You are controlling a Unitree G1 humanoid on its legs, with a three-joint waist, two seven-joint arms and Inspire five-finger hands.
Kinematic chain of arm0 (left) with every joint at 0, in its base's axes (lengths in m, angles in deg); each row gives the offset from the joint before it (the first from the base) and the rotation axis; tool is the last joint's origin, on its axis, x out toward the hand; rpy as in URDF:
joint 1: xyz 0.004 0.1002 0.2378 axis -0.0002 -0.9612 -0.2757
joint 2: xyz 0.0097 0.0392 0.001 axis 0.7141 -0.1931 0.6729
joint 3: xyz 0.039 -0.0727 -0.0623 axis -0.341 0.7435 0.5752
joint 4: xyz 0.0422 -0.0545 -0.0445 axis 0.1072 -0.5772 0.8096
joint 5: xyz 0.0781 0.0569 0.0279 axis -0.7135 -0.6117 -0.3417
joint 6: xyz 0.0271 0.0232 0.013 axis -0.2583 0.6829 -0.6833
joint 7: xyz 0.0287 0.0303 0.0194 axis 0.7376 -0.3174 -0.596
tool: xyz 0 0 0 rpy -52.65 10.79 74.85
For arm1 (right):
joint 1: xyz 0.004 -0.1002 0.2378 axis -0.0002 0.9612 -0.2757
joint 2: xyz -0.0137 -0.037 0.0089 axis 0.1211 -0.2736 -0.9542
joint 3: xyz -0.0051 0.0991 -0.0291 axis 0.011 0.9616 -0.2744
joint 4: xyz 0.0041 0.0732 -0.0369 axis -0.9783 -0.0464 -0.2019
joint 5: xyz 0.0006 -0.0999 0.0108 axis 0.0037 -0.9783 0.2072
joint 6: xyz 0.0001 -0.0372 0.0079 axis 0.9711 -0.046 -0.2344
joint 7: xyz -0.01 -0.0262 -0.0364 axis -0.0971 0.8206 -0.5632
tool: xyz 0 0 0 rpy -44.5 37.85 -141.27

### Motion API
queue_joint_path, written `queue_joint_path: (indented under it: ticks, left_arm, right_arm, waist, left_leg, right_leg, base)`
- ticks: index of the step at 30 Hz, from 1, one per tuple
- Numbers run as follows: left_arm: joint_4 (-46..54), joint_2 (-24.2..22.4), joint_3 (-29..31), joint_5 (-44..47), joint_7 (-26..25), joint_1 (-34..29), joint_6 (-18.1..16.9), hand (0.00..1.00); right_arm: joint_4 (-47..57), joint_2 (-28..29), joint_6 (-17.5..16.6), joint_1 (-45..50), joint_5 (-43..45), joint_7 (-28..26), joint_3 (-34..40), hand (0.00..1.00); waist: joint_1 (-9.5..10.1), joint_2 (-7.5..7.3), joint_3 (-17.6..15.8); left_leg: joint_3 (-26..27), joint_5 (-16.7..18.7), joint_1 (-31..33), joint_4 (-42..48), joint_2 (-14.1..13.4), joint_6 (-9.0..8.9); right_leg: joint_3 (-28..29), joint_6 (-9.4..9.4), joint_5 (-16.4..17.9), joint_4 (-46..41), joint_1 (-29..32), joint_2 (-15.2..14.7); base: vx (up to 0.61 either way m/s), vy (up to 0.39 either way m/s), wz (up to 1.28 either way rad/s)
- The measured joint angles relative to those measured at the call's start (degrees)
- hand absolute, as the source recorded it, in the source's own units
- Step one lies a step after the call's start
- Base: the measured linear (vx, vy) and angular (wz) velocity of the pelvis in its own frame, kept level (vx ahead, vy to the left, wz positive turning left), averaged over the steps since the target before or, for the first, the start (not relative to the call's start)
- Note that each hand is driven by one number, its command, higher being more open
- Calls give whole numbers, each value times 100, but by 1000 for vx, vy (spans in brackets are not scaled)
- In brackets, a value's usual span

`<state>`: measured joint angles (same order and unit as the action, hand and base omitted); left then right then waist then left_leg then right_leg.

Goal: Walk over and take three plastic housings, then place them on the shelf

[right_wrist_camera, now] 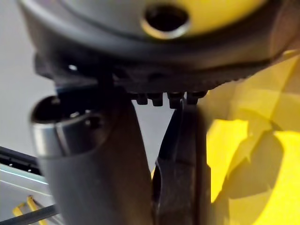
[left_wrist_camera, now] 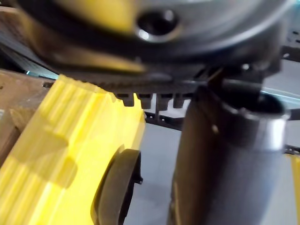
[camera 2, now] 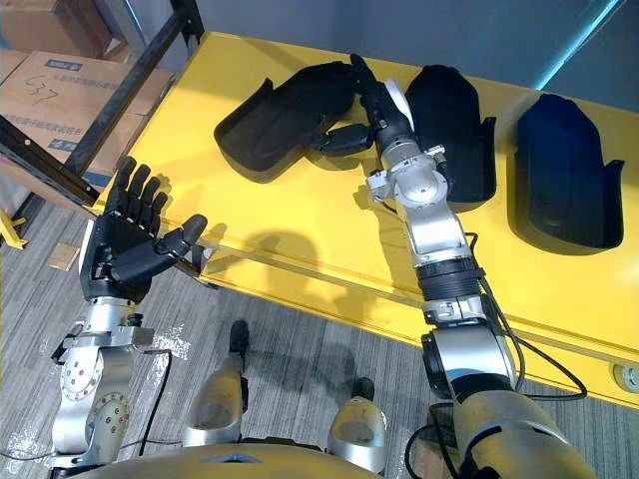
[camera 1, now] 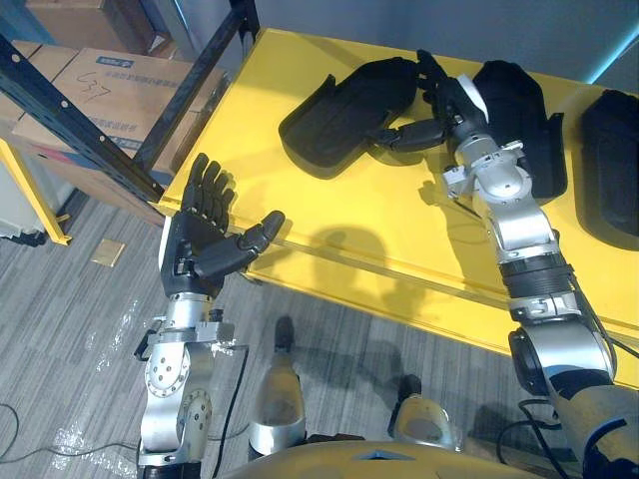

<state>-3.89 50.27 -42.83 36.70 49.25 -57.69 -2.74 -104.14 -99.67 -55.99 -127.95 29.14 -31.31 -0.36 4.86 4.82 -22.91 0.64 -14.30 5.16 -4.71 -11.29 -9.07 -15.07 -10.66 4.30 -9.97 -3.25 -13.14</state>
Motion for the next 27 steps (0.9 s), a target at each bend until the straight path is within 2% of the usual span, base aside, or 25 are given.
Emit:
queue_joint_path:
  ticks: [7, 11, 15, 20, 22, 27]
  left_arm:
    - [0, -1, 6, -1, -89, -9, 0, 100]
    - [0, -1, 7, -1, -105, -9, 0, 100]
    - [1, -1, 7, -1, -113, 25, -2, 100]
    - [101, -2, 8, 3, -137, 49, -121, 100]
    - [138, -2, 20, 5, -138, 28, -127, 100]
    - [157, -1, 85, 3, -110, 31, -225, 100]
  right_arm:
    - [-266, 1, 25, -212, 23, -47, -94, 100]
    - [-533, 1, -71, -390, 25, -15, -95, 100]
    - [-1003, 1, -404, -641, 24, 144, -94, 100]
    - [-1506, -93, -926, -1058, 8, 517, -94, 100]
    - [-1594, -177, -1069, -1097, -12, 521, -99, 100]
    - [-1698, -246, -1171, -1268, -89, 523, -101, 100]
  waist:
    - [4, 43, -80]
    - [29, 68, -96]
    - [64, 96, -125]
    - [142, 224, -320]
    - [195, 221, -338]
    - [212, 189, -362]
  left_leg:
    - [-34, -43, 46, 0, 9, 44]
    - [-70, -45, 75, 0, 18, 45]
    - [-132, -59, 141, 0, 28, 54]
    - [-233, -61, 264, 0, 66, 54]
    - [-238, -91, 282, 0, 90, 90]
    - [-237, -119, 338, 2, 117, 61]
  right_leg:
    - [-30, -8, -3, 1, 13, 0]
    - [-59, -14, 3, -1, 17, 0]
    - [-136, -7, 14, -3, 32, -2]
    - [-212, 2, 88, -110, 126, -35]
    - [-220, -10, 82, -105, 136, -57]
    - [-212, -50, 60, -92, 204, -83]
  base:
    - [-10, -7, 1]
    - [-8, -15, 5]
    - [-15, -17, 8]
    - [-32, -18, 10]
    - [7, -15, 5]
    - [0, 0, 0]
